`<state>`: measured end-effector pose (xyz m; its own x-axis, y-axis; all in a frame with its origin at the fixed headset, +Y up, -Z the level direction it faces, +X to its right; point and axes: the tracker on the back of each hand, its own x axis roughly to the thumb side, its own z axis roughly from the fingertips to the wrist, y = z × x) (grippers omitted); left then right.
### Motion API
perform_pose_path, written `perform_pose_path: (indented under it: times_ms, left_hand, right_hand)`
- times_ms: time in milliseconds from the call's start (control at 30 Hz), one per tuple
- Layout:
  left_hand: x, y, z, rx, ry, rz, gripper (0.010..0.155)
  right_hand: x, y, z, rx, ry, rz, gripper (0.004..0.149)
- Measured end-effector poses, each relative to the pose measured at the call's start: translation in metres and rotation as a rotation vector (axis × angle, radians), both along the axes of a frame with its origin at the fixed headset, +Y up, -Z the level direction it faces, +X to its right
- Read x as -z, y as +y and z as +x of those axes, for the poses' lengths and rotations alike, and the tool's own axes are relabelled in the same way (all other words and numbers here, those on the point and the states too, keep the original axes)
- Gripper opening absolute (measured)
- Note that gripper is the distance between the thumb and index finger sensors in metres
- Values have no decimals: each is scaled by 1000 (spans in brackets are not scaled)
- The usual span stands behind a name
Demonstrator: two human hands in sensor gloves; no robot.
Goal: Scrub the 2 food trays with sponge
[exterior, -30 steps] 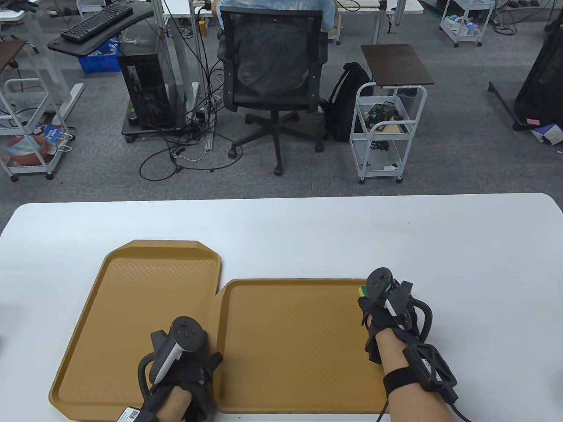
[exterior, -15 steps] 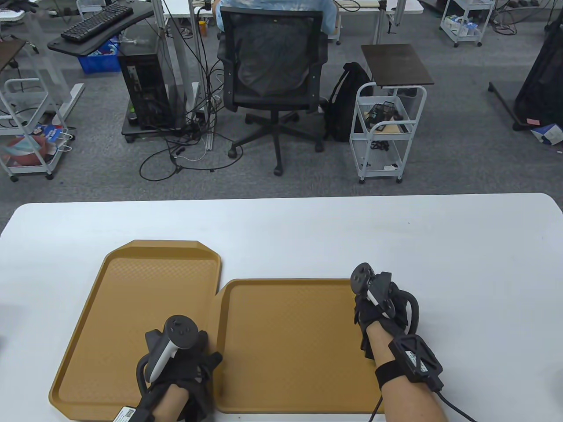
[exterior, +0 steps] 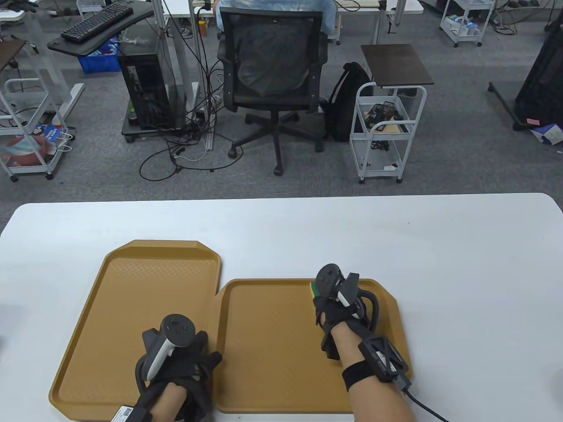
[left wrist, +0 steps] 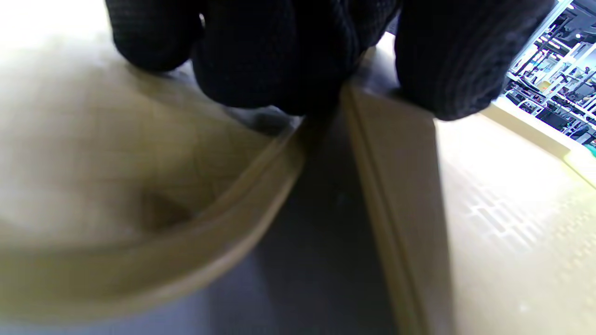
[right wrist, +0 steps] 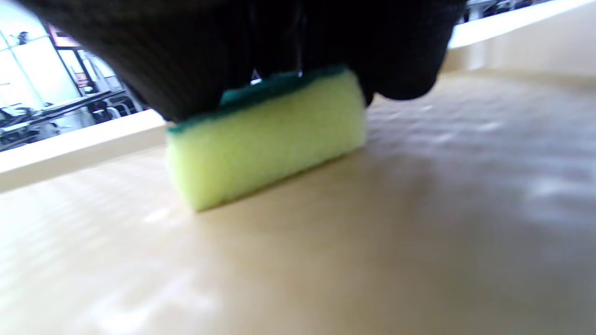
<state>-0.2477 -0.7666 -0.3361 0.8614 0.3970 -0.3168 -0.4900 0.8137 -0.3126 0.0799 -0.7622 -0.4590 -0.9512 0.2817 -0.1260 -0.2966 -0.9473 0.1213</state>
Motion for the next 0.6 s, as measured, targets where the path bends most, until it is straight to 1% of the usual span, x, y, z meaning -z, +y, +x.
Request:
perform_pose_path:
  times_ms: [33,67,200,333,433,600]
  left_hand:
    - [0,0,0,-1,1,0,74]
    - [0,0,0,-2,1,-1,74]
    - [0,0,-1,-7,2,-2,74]
    - [1,-1,-2,-9,1,-3,73]
    - [1,-1,-3,-18,-1,-6,73]
    - [1,-1,-4,-20,-3,-7,72]
  right_hand:
    - [0,0,-15,15,25,-1,56]
    - [0,0,-20,17,34,-2,56]
    - [2,-1,-63,26,105,-10,56]
    - [4,-2,-93,39,145,-12,57]
    - [3,-3,-111,59,164,-8,57]
    - [2,-6,-127,80,181,6,58]
